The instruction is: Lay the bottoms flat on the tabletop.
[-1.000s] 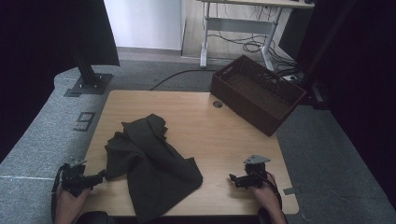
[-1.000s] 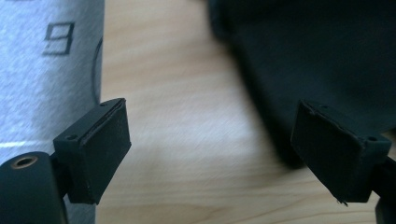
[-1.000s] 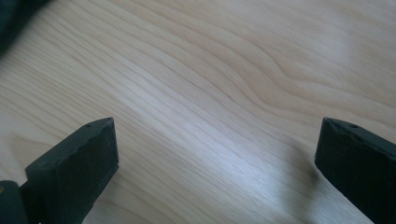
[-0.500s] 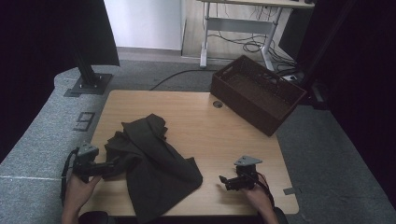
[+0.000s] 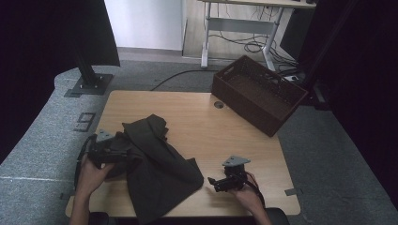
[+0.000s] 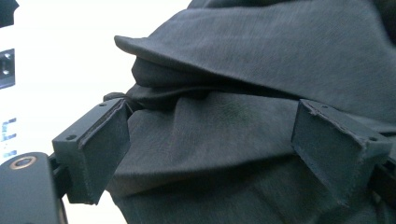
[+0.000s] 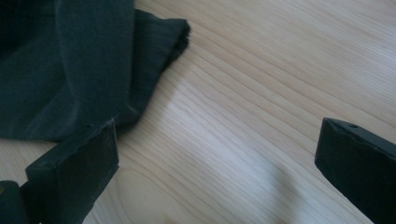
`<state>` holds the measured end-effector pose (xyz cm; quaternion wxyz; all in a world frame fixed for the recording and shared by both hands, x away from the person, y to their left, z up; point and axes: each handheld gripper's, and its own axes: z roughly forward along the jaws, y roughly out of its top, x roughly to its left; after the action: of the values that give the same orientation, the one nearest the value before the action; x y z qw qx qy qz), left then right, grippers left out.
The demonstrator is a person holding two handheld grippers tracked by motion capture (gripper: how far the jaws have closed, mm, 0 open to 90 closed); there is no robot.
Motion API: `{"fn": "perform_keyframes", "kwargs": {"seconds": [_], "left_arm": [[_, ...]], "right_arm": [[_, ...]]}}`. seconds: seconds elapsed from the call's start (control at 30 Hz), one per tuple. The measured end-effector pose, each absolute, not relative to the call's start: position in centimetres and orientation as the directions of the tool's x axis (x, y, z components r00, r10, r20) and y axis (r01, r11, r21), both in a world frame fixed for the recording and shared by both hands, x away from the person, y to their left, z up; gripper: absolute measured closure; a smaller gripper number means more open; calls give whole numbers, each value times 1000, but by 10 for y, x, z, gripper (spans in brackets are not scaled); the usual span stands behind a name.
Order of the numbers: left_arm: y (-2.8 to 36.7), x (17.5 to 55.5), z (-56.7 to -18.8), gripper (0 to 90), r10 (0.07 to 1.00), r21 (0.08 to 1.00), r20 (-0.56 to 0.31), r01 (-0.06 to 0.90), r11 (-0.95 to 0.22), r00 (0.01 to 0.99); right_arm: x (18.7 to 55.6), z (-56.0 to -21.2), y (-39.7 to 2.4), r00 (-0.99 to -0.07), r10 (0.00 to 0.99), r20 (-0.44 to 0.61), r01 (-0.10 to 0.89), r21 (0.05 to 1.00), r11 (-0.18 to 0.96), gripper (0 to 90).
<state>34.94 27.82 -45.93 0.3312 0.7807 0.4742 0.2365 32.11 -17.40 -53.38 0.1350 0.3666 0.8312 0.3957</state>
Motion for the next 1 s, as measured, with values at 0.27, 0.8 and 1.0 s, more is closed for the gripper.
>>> {"fn": "perform_keyframes", "kwargs": {"seconds": [0.27,0.8,1.0], "left_arm": [[275,357,-486,128,888,713,43,609,-348,457],[263,352,-519,136,888,668,120,626,-403,444],[259,349,-525,137,891,675,97,628,-387,444]], "right_arm": [[322,-536,-147,-719,693,52,485,751,447,0],[335,-552,-128,-724,689,-13,487,697,526,0],[347,-554,-140,-677,736,18,534,700,474,0]]}}
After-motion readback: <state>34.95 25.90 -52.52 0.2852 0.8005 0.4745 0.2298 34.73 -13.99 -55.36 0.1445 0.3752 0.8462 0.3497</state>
